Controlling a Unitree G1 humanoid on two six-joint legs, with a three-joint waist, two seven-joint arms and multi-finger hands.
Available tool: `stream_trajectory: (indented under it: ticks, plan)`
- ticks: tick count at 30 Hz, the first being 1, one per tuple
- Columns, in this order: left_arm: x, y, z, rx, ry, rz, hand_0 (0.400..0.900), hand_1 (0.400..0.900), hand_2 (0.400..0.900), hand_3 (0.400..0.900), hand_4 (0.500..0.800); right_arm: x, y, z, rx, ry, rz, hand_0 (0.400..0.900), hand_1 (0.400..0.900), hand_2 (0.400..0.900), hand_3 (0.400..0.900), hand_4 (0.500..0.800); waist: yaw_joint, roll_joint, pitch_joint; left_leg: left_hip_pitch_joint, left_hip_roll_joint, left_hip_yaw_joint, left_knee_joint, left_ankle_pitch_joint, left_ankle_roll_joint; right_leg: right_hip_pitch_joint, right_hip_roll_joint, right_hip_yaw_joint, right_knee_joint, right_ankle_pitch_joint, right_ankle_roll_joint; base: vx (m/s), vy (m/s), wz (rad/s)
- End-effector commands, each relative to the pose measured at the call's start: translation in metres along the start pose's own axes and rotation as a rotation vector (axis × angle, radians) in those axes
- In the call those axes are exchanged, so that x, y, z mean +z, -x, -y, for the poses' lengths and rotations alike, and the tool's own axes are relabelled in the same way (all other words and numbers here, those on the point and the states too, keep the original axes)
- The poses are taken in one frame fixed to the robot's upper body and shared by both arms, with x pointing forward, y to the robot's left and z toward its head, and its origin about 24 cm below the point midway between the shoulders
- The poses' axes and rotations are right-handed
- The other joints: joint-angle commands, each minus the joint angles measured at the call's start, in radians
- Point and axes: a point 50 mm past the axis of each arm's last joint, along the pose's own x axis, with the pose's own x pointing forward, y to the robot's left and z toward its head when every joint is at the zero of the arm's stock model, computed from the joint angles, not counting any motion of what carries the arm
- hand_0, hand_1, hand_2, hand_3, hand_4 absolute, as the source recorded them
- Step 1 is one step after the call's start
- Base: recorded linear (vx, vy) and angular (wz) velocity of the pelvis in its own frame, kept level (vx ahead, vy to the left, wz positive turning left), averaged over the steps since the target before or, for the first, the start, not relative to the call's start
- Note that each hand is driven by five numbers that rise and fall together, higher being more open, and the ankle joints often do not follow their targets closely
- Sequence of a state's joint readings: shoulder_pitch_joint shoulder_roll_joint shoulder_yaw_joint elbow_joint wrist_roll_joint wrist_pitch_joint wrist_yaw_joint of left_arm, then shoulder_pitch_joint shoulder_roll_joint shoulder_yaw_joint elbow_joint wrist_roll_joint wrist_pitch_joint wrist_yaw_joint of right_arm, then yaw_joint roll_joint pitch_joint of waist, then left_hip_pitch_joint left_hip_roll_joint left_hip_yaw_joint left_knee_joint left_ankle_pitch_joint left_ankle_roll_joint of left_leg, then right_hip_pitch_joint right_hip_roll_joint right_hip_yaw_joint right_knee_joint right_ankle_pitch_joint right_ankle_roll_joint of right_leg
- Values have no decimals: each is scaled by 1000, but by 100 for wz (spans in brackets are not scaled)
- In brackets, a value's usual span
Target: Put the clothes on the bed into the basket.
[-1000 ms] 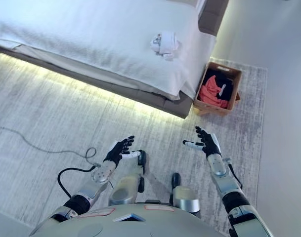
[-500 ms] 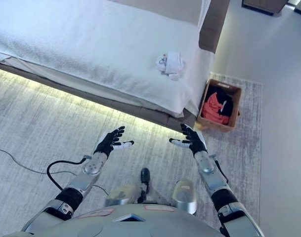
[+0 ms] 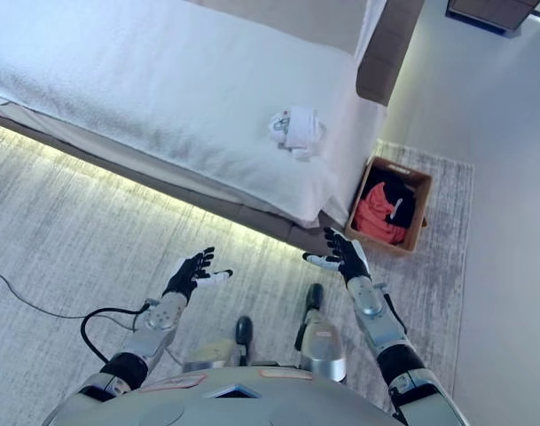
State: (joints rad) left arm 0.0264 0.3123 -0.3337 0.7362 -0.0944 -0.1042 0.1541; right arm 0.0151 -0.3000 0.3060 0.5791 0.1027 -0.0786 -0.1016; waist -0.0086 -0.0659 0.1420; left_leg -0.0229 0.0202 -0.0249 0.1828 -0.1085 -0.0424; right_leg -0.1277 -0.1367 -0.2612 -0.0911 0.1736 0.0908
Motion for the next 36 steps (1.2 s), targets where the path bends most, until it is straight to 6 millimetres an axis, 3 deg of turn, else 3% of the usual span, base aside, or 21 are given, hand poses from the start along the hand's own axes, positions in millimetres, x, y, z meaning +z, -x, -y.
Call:
stream_trajectory:
  ticks: [1,3,4,6,8,10,12,13,16,20,24,28,31,34,36]
  plan:
    - [59,-8,-2,-7,50,260,900,900,900,900,800,56,-5,33,-58,74,264,900,900,900,900,800,21,29,15,-117,50,-10,364,132,-12,74,52,13,4,-80,-14,217,-380,11]
    - [63,-6,0,-22,74,280,900,900,900,900,800,59,-6,37,-63,81,269,900,900,900,900,800,38,33,28,-172,33,0,420,129,-10,112,64,10,4,-119,-31,225,-276,1]
    - [62,-7,3,-23,85,267,900,900,900,900,800,61,-8,38,-70,92,268,900,900,900,900,800,52,39,30,-212,-8,1,366,93,-5,125,63,16,4,-130,-30,179,-137,-4]
    - [59,-7,4,-29,95,254,900,900,900,900,800,63,-9,39,-69,98,271,900,900,900,900,800,52,42,21,-244,-29,2,311,92,-1,136,61,24,4,-141,-29,217,-92,-12]
    - [54,-5,4,-31,86,243,900,900,900,900,800,64,-9,39,-65,102,277,900,900,900,900,800,53,47,10,-214,-7,12,114,105,0,152,62,29,4,-158,-23,305,-42,-21]
    - [55,-6,6,-29,68,241,900,900,900,900,800,67,-9,40,-71,116,288,900,900,900,900,800,55,70,1,-195,41,8,-137,215,-21,175,82,19,4,-180,-22,304,-2,-14]
    - [54,-7,9,-30,57,232,900,900,900,900,800,67,-10,40,-80,145,286,900,900,900,900,800,53,93,0,-207,51,-7,-270,271,-48,185,99,12,4,-199,-21,261,42,-6]
    - [52,-7,11,-32,58,223,900,900,900,900,800,67,-10,41,-84,161,285,900,900,900,900,800,50,99,1,-226,50,-6,-270,271,-59,196,101,16,4,-205,-20,265,90,-4]
    - [44,-5,13,-43,58,190,900,900,900,900,800,69,-9,43,-92,185,288,900,900,900,900,800,44,116,-5,-252,58,94,-270,293,-75,233,114,30,4,-225,-20,306,128,-29]
    - [33,-1,15,-42,61,164,900,900,900,900,800,67,-7,38,-70,193,293,900,900,900,900,800,65,109,-33,-186,25,71,-270,309,-41,300,84,71,4,-270,1,388,232,-59]
    - [37,-3,6,-35,23,177,900,900,900,900,800,61,-5,28,-50,145,273,900,900,900,900,800,73,49,-61,-166,-17,86,-233,241,21,279,5,96,106,-262,35,336,242,-23]
    - [67,-10,-10,10,-3,278,900,900,900,900,800,90,-13,17,-34,159,370,900,900,900,900,800,64,46,-4,-148,-25,102,-250,216,60,52,-37,94,423,-190,50,84,221,-17]
    - [83,-13,-16,40,-5,331,900,900,900,900,800,116,-15,17,-61,164,456,900,900,900,900,800,67,52,20,-141,-21,96,-262,199,50,33,-83,33,255,-146,44,53,54,-5]
    - [94,-15,-16,39,-8,362,900,900,900,900,800,129,-14,23,-102,246,500,900,900,900,900,800,66,30,36,-192,-29,81,-228,191,51,55,-86,60,122,-99,62,-7,-59,27]
    - [102,-15,-12,36,-21,398,900,900,900,900,800,143,-16,33,-176,328,537,900,900,900,900,800,85,8,30,-238,-37,85,-229,191,45,61,-95,31,32,-29,95,8,-80,4]
